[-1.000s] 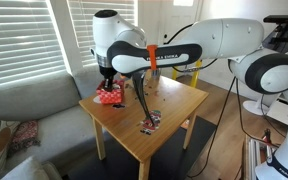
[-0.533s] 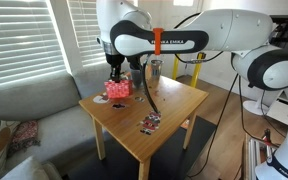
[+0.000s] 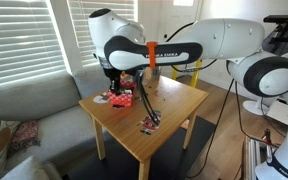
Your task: Pick up the two white packets with a green lid from the red basket and put them on the table
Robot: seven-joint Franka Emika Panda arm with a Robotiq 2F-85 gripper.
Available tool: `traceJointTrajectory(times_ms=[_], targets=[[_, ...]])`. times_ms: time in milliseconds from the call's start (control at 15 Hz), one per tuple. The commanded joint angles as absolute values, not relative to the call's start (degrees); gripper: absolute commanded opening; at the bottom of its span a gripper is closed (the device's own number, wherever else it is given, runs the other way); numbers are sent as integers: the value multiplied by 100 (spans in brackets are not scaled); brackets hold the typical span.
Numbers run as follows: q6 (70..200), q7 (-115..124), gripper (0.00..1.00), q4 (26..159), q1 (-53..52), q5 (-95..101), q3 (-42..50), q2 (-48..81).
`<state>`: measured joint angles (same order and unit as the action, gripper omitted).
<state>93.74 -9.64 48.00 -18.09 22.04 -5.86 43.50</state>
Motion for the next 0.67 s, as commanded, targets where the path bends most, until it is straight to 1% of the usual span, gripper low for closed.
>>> traceJointTrajectory(times_ms=[0, 67, 200, 333, 467, 533, 600], targets=[[9086, -1024, 14, 4408, -1917, 2264, -546, 4527], [9073, -1036, 14, 4383, -1917, 2257, -549, 4522], [9043, -1054, 1, 4344, -1911, 2258, -550, 4490], [8896, -1083, 0, 4255, -1888, 2242, -546, 4450], [8656, -1089, 28, 4133, -1873, 2239, -531, 4462], [8587, -1089, 5, 4086, -1867, 2251, -522, 4474], [8529, -1085, 5, 4035, -1865, 2265, -511, 4481]])
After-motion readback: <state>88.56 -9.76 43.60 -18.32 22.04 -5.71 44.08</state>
